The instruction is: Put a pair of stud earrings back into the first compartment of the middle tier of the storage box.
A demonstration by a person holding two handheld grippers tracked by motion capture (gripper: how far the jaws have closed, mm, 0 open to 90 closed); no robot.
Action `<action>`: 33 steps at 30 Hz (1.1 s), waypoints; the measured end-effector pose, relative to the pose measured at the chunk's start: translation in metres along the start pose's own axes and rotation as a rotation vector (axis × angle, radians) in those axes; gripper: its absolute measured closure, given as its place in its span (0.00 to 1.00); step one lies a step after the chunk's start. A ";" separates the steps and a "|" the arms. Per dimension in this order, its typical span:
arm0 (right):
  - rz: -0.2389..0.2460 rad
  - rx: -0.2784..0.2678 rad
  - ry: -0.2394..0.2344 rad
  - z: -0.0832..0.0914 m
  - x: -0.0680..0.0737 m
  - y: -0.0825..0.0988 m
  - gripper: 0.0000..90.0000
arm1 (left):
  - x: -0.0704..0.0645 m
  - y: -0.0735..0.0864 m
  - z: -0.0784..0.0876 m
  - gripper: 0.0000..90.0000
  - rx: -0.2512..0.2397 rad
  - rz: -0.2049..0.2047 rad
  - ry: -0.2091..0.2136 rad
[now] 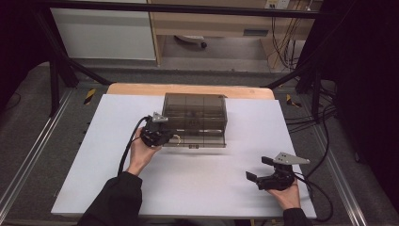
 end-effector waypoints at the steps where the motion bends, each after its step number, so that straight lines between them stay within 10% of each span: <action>1: 0.000 0.000 0.000 0.000 0.000 0.000 0.01 | 0.000 0.000 0.003 0.79 -0.008 0.000 0.006; 18: -0.001 0.000 0.001 0.000 0.000 0.000 0.01 | 0.006 0.023 0.042 0.28 -0.098 -0.072 0.071; 33: 0.000 0.005 0.001 -0.001 0.000 0.001 0.01 | 0.022 0.065 0.059 0.11 -0.106 -0.030 0.071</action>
Point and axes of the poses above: each handheld gripper's, and its own axes: z roughly backward along the jaws, y roughly out of its underside, x roughly to its left, the point moved 5 cm from there along -z, roughly forward along the jaws, and after that the axes turned 15 degrees about -y, right-handed, at the moved point
